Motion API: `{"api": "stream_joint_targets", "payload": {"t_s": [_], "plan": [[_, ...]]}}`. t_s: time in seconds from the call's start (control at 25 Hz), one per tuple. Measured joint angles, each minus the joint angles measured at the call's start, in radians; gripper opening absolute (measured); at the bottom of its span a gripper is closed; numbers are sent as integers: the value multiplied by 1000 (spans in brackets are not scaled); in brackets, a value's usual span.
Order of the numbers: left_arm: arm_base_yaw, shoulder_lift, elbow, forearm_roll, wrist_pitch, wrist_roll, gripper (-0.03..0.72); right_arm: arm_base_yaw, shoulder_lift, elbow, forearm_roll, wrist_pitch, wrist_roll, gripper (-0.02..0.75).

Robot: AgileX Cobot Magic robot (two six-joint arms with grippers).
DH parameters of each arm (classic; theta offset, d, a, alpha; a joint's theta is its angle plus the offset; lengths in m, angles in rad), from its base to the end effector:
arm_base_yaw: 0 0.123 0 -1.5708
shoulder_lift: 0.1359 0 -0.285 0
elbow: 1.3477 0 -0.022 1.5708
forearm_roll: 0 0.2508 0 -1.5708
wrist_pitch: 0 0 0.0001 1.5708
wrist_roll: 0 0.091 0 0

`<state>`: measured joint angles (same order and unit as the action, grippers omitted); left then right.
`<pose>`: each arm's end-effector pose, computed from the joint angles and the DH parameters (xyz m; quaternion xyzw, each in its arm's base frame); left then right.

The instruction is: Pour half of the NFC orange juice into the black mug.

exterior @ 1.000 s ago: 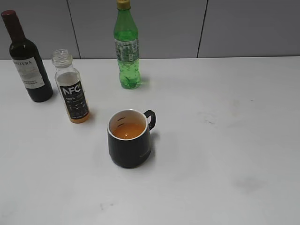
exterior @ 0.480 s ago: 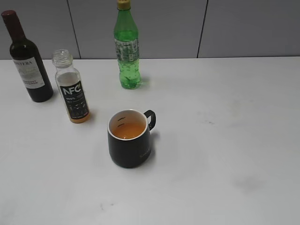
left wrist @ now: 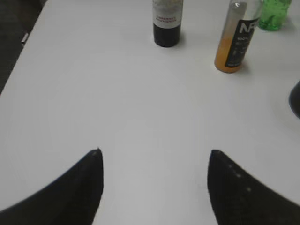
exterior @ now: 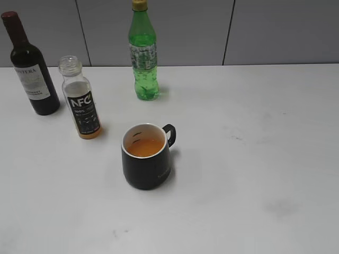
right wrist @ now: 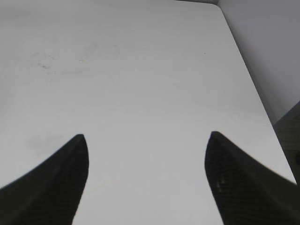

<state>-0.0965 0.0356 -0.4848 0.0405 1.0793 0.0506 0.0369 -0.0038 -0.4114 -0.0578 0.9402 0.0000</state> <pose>0.0017 0.0031 0.2717 0.0635 0.8683 0.0090 0.4919 0.0092 -0.0039 0.2620 -0.0174 0.8433 -0.0189 0.5369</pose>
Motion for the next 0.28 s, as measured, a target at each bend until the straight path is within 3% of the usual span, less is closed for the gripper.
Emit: {"api": "stream_joint_targets", "payload": {"t_s": [0.28], "plan": [[80, -41, 0, 0, 2, 0, 484, 0, 0, 0, 0, 0, 0, 587]]}}
